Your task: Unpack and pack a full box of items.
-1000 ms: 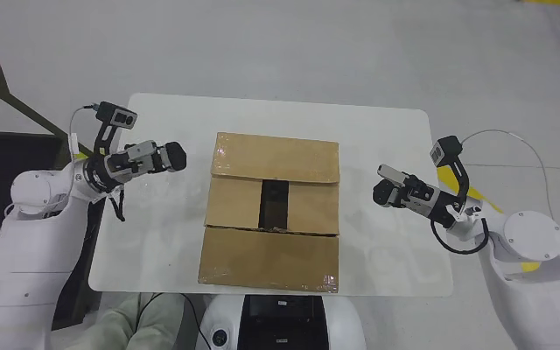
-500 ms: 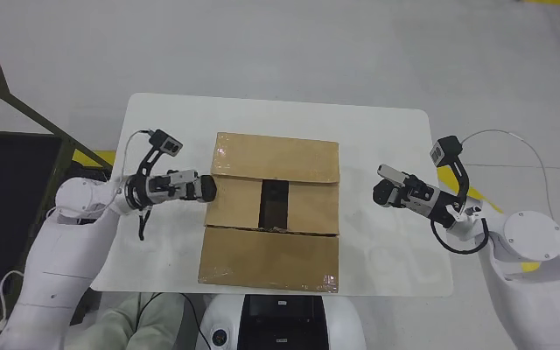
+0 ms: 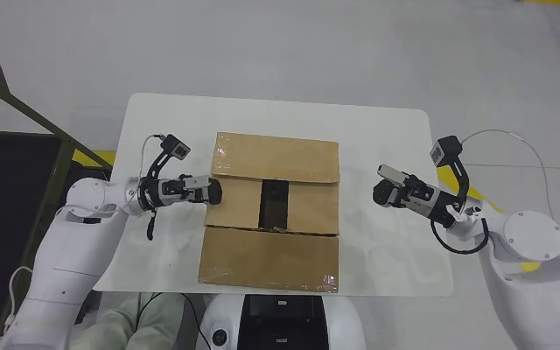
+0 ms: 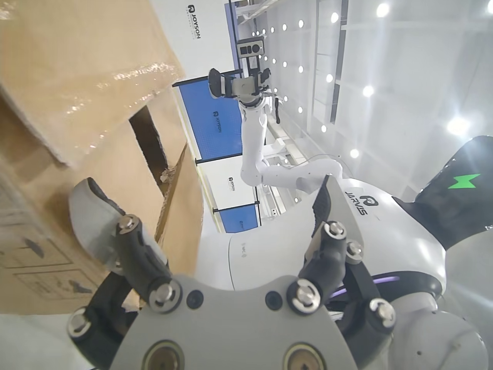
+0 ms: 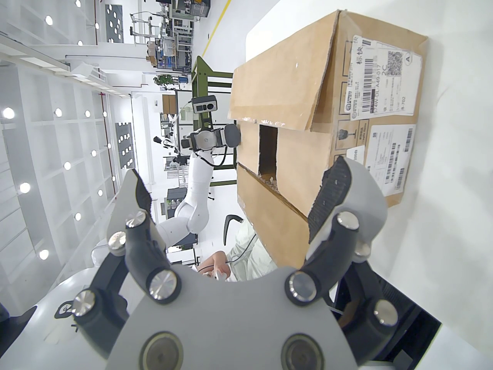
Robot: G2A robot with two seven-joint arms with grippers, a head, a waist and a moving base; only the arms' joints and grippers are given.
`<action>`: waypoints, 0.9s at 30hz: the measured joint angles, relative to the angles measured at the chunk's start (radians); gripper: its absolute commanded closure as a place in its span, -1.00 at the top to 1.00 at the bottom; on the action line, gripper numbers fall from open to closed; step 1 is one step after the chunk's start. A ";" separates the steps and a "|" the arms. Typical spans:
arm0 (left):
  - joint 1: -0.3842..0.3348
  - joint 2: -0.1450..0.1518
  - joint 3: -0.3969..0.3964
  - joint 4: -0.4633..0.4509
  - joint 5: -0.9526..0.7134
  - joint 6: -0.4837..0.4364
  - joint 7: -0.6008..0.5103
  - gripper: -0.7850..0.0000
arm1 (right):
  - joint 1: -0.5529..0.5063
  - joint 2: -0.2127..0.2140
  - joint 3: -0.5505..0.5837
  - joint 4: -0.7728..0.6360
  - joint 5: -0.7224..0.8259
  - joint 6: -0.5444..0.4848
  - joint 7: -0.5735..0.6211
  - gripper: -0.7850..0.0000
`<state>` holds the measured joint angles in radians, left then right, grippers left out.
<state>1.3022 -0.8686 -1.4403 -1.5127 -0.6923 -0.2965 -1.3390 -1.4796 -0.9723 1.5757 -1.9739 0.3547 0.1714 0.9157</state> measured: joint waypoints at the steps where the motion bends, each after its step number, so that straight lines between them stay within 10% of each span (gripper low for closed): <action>1: -0.005 0.000 0.002 0.008 0.012 0.001 0.002 1.00 | 0.000 0.000 0.000 0.000 0.000 0.000 0.000 1.00; 27: -0.136 -0.026 0.049 0.081 -0.068 0.006 0.039 1.00 | 0.000 0.000 0.000 0.000 0.000 0.000 0.000 1.00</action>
<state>1.1663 -0.8942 -1.3911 -1.4319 -0.7602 -0.2904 -1.2998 -1.4796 -0.9723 1.5757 -1.9739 0.3547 0.1714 0.9157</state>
